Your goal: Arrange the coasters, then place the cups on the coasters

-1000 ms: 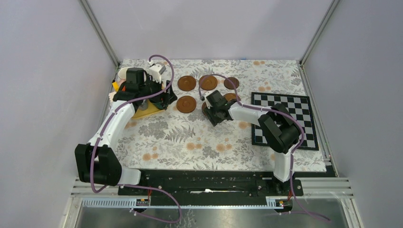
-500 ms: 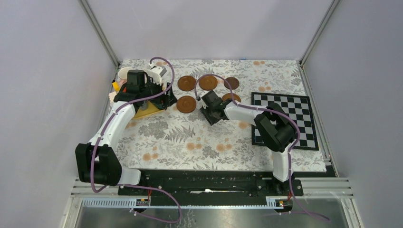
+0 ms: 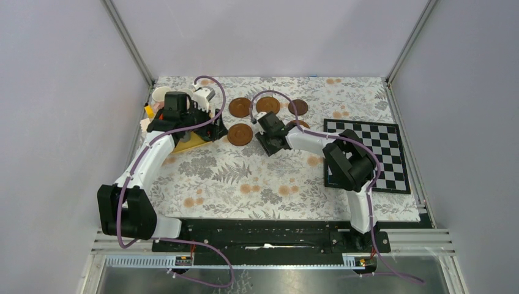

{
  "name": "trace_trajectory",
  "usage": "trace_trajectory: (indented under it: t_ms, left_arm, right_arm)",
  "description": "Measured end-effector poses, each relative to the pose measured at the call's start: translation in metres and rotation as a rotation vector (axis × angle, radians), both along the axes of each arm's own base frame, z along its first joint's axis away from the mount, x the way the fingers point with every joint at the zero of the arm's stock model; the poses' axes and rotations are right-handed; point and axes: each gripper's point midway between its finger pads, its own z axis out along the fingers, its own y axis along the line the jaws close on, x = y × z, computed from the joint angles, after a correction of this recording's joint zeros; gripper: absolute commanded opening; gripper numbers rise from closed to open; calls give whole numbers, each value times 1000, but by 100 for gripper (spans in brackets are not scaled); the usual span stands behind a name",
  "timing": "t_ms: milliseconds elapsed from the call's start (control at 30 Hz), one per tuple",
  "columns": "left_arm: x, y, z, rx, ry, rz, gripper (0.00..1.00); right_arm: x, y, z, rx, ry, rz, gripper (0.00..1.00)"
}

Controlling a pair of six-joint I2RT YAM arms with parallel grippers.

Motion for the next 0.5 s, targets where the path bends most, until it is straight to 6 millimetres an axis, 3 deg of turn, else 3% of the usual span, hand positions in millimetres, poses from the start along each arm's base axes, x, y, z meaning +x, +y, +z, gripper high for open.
trace_trajectory:
  t_ms: [500]
  left_arm:
    - [0, 0, 0, 3, -3, -3, 87]
  right_arm:
    - [22, 13, 2, 20, -13, 28, 49]
